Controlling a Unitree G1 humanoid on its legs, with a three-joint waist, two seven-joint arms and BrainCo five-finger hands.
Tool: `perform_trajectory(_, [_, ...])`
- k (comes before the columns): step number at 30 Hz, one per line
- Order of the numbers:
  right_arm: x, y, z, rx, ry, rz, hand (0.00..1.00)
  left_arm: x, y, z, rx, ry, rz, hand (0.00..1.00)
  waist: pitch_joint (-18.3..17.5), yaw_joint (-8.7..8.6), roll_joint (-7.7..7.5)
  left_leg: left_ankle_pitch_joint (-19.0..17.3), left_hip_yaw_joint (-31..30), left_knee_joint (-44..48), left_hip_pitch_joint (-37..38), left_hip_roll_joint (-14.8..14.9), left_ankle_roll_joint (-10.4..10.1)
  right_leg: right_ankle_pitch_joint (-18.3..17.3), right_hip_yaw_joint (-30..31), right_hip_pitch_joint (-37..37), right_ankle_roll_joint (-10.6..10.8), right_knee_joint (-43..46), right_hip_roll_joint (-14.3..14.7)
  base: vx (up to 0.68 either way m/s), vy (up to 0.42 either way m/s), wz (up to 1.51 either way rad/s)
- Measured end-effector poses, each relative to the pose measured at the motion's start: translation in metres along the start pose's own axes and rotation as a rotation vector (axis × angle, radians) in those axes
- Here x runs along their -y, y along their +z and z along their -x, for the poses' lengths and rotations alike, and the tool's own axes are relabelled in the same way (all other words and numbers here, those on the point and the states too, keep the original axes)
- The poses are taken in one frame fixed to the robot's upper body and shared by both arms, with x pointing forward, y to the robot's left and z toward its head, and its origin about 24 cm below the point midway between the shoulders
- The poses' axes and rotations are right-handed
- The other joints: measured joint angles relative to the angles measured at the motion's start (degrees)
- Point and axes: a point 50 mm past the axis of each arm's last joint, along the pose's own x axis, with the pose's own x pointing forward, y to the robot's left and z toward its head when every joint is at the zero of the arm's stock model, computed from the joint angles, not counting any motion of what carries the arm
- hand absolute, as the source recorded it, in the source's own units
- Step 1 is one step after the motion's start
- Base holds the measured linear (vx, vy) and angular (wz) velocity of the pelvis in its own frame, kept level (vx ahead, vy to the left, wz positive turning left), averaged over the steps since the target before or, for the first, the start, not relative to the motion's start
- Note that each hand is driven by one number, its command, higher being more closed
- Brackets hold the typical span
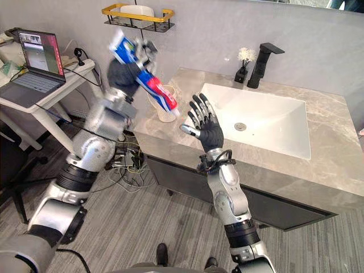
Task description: Organize washtable
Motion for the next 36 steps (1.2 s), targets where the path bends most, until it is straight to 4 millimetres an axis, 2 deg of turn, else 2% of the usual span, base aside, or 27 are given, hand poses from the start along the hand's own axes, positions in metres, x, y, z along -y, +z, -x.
perform_trajectory(3, [0.003, -0.008, 0.009, -0.033, -0.018, -0.028, 0.00, -0.006, 0.022, -0.015, 0.070, 0.025, -0.061, 1.00, -0.2, 0.00, -0.29, -0.1, 0.3, 0.0, 0.0, 0.1, -0.1, 0.0, 0.3, -0.2, 0.0, 0.0, 0.0, 0.02, 0.012, -0.07])
perform_trajectory(6, [-0.002, -0.022, 0.022, -0.095, 0.011, -0.055, 0.00, -0.012, 0.050, -0.035, 0.157, 0.078, -0.158, 1.00, -0.9, -0.10, -1.41, -0.4, 1.2, 0.0, -0.1, 0.3, -0.4, 0.2, 1.5, -0.9, -0.3, 0.0, 0.1, 0.03, 0.004, -0.18])
perform_trajectory(9, [-0.010, -0.040, 0.038, -0.181, 0.056, -0.092, 0.00, -0.019, 0.080, -0.053, 0.244, 0.156, -0.262, 1.00, -1.1, -1.48, -1.82, -0.4, 1.2, 0.0, -0.3, 0.3, -0.3, 0.2, 1.6, -1.1, -0.3, 0.1, 0.1, 0.02, 0.008, -0.01])
perform_trajectory(12, [-0.020, -0.056, 0.055, -0.267, 0.104, -0.145, 0.00, -0.010, 0.095, -0.062, 0.314, 0.171, -0.315, 1.00, -1.2, -1.61, -1.82, -0.4, 1.2, 0.0, -1.2, 0.4, -0.3, 0.1, 1.8, -2.0, -0.5, 0.0, 0.1, 0.03, 0.020, -0.05])
perform_trajectory(15, [-0.026, -0.065, 0.065, -0.332, 0.163, -0.144, 0.00, -0.018, 0.092, -0.062, 0.306, 0.216, -0.353, 1.00, -1.3, -1.84, -1.85, -0.4, 1.3, 0.0, -2.3, 0.6, -0.3, 0.4, 2.6, -3.0, -0.6, 0.0, 0.3, 0.04, 0.015, -0.07])
perform_trajectory(17, [-0.025, -0.069, 0.072, -0.359, 0.160, -0.149, 0.00, -0.027, 0.086, -0.062, 0.279, 0.268, -0.381, 1.00, -1.3, -1.90, -1.88, -0.4, 1.5, 0.0, -2.6, 0.6, -0.3, 0.6, 2.8, -3.4, -0.5, 0.1, 0.3, 0.04, 0.012, -0.05])
perform_trajectory(21, [-0.019, -0.074, 0.086, -0.405, 0.123, -0.153, 0.00, -0.034, 0.082, -0.062, 0.256, 0.311, -0.448, 1.00, -1.3, -2.45, -2.27, -0.2, 1.8, 0.0, -3.3, 0.7, 0.0, 0.7, 3.0, -4.1, -0.6, 0.1, 0.3, 0.05, 0.010, -0.02])
perform_trajectory(23, [-0.018, -0.075, 0.090, -0.410, 0.109, -0.161, 0.00, -0.033, 0.081, -0.062, 0.258, 0.315, -0.461, 1.00, -1.2, -2.98, -2.66, -0.2, 1.7, 0.2, -3.4, 0.7, 0.0, 0.7, 2.9, -4.3, -0.6, 0.1, 0.4, 0.05, 0.011, 0.02])
perform_trajectory(28, [-0.013, -0.074, 0.094, -0.406, 0.076, -0.166, 0.00, -0.023, 0.069, -0.065, 0.246, 0.306, -0.456, 1.00, -0.9, -3.01, -3.43, -0.2, 1.7, 0.3, -4.2, 0.7, 0.0, 0.8, 2.9, -5.0, -0.6, 0.1, 0.4, 0.01, 0.002, 0.00])
perform_trajectory(31, [-0.007, -0.068, 0.092, -0.372, 0.046, -0.173, 0.00, -0.019, 0.064, -0.066, 0.246, 0.310, -0.458, 1.00, -0.1, -3.20, -4.15, -0.2, 1.7, 0.3, -4.3, 0.7, 0.0, 0.8, 3.0, -5.1, -0.6, 0.1, 0.4, 0.00, 0.000, 0.00])
perform_trajectory(36, [-0.004, -0.058, 0.089, -0.318, 0.020, -0.160, 0.00, -0.017, 0.064, -0.067, 0.250, 0.316, -0.462, 1.00, 1.6, -3.16, -4.38, -0.4, 1.7, 0.3, -5.1, 0.8, -0.3, 0.7, 3.2, -6.2, -0.6, 0.4, 0.4, 0.00, 0.000, 0.00])
